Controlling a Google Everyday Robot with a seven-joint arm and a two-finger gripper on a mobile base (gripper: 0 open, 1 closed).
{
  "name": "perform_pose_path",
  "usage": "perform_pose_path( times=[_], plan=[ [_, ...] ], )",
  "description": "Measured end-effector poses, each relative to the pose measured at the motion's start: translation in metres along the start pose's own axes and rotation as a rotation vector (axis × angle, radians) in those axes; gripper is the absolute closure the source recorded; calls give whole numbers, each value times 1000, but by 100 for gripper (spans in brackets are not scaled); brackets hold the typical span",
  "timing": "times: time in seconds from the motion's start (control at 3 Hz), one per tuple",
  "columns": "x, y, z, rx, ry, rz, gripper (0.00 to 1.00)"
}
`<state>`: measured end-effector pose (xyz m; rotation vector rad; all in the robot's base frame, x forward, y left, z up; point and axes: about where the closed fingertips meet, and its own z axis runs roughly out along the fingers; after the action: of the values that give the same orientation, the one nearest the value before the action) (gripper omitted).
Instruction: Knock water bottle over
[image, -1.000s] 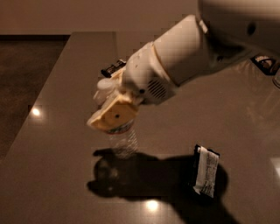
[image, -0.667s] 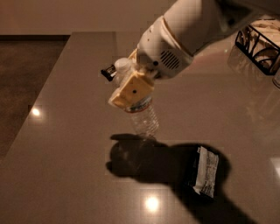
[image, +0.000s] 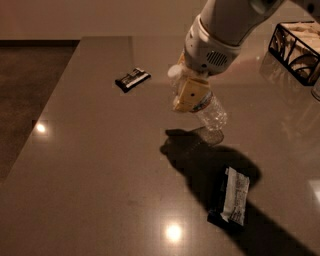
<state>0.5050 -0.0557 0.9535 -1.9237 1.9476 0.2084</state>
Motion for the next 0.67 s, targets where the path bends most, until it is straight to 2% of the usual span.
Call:
perform_pose_path(
  times=[0.33,0.67],
  plan=[
    [23,-2,20,1,120,-72,100],
    [36,0,36,-34,196,-129,82]
  ],
)
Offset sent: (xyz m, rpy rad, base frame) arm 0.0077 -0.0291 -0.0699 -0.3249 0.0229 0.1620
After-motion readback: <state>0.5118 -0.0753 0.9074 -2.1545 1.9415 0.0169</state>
